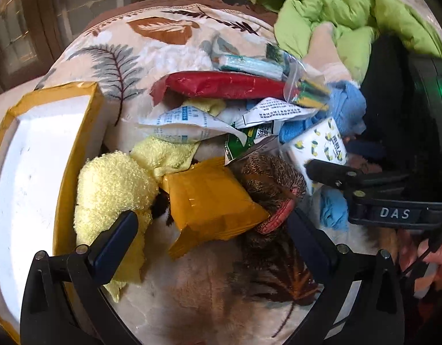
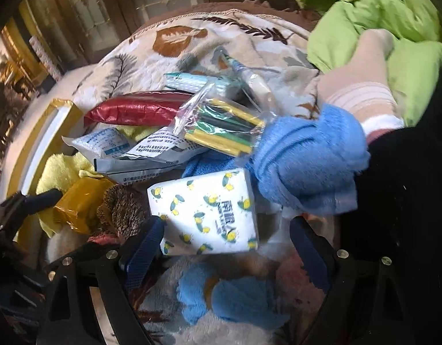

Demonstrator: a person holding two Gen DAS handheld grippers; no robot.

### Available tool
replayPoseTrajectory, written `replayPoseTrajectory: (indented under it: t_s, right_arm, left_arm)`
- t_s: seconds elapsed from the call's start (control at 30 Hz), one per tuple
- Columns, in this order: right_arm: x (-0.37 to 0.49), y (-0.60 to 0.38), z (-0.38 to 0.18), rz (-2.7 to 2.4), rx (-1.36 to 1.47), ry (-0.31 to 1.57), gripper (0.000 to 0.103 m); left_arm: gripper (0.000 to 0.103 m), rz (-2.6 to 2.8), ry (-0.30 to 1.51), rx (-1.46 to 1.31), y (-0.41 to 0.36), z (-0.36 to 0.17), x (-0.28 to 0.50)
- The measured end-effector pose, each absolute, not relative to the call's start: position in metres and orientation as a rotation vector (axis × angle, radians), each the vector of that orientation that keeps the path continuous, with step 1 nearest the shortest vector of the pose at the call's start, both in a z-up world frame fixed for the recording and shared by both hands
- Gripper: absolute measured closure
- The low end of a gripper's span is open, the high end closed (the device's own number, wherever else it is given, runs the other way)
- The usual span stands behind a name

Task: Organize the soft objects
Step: 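Close the right gripper on the white lemon-print tissue pack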

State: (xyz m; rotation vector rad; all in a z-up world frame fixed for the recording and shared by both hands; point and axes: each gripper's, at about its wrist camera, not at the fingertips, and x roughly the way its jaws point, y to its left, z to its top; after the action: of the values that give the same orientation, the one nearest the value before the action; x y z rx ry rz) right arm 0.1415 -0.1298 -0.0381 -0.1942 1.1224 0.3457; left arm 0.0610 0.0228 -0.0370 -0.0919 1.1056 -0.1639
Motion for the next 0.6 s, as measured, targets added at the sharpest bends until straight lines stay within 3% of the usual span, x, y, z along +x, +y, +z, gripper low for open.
replayPoseTrajectory:
  t_s: [0.6]
  right_arm:
    - [0.154, -0.14, -0.045, 0.349, -0.111, 1.142, 0.014]
  left_arm:
    - [0.0, -0.371, 1.007, -0.126, 0.012, 0.003, 0.053]
